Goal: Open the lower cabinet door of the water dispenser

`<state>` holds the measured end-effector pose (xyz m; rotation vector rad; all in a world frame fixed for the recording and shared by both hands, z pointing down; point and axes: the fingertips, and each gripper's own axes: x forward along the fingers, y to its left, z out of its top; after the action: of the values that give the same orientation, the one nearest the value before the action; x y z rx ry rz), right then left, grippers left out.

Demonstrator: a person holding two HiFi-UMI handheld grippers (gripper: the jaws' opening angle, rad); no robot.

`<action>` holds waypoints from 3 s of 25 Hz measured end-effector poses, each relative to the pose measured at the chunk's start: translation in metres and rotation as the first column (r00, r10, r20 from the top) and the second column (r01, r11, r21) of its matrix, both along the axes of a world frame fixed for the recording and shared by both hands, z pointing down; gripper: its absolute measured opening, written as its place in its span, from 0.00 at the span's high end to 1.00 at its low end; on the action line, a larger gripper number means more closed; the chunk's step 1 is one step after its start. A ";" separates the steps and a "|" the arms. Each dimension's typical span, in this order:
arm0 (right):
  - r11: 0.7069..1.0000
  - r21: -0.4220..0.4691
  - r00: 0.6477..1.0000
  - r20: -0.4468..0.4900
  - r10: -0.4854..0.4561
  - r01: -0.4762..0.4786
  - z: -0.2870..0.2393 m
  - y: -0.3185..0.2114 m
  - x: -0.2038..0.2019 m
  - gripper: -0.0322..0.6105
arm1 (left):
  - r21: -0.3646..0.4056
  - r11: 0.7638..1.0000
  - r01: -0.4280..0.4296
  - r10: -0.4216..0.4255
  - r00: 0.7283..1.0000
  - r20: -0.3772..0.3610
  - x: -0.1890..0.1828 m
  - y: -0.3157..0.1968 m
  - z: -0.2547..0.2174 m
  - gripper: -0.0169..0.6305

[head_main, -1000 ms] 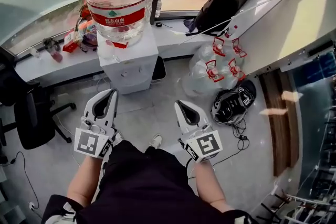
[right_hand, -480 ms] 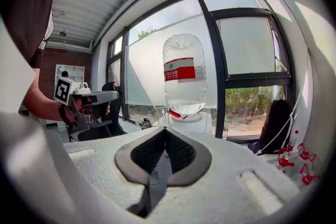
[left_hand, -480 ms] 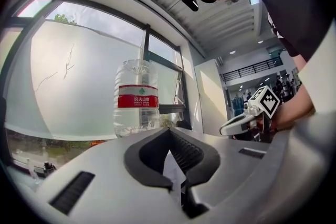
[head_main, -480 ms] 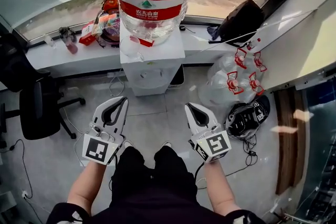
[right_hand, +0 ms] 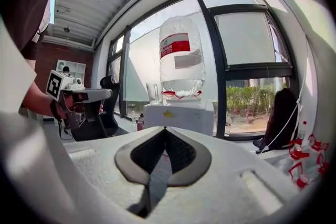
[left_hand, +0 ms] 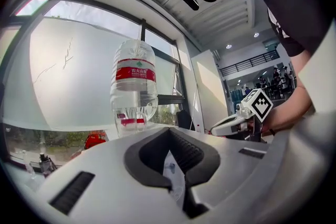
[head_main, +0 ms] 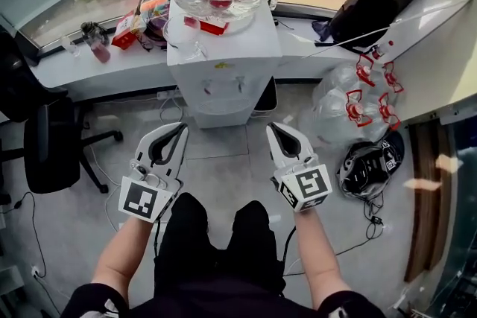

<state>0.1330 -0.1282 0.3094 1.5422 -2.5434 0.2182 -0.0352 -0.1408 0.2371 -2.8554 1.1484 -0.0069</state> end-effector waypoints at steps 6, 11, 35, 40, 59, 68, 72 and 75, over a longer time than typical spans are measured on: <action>0.999 0.020 0.999 0.027 -0.033 0.032 0.094 -0.024 0.015 0.94 | 0.029 0.999 0.018 -0.018 1.000 0.002 0.016 -0.017 0.086 0.96; 0.995 0.093 0.998 0.054 -0.043 0.037 0.157 -0.058 0.018 0.94 | 0.082 0.996 0.020 -0.022 0.999 0.029 0.026 -0.038 0.140 0.96; 0.979 0.188 0.996 -0.033 -0.080 0.084 0.348 -0.087 0.009 0.94 | 0.160 0.975 0.152 -0.159 0.987 0.029 -0.010 -0.049 0.335 0.96; 0.986 0.143 0.996 -0.041 -0.076 0.081 0.380 -0.089 0.020 0.93 | 0.141 0.979 0.146 -0.148 0.989 0.010 -0.016 -0.050 0.361 0.96; 0.994 0.108 0.999 -0.032 -0.013 0.016 0.427 -0.140 0.049 0.62 | 0.116 0.983 0.139 -0.139 0.990 -0.014 -0.013 -0.053 0.388 0.96; 0.997 0.080 0.999 -0.033 -0.011 0.014 0.452 -0.175 0.048 0.41 | 0.130 0.974 0.185 -0.186 0.982 0.001 -0.031 -0.050 0.393 0.96; 0.997 0.064 0.998 -0.040 -0.048 0.051 0.451 -0.188 0.046 0.39 | 0.135 0.972 0.192 -0.194 0.981 0.003 -0.034 -0.047 0.393 0.96; 0.995 0.020 0.995 -0.042 -0.094 0.095 0.455 -0.195 0.037 0.39 | 0.120 0.973 0.197 -0.199 0.980 0.007 -0.037 -0.044 0.400 0.96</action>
<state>0.1702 -0.3233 0.7642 1.4147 -2.5868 0.1464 -0.0717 -0.1853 0.6372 -2.6217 1.3756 0.0243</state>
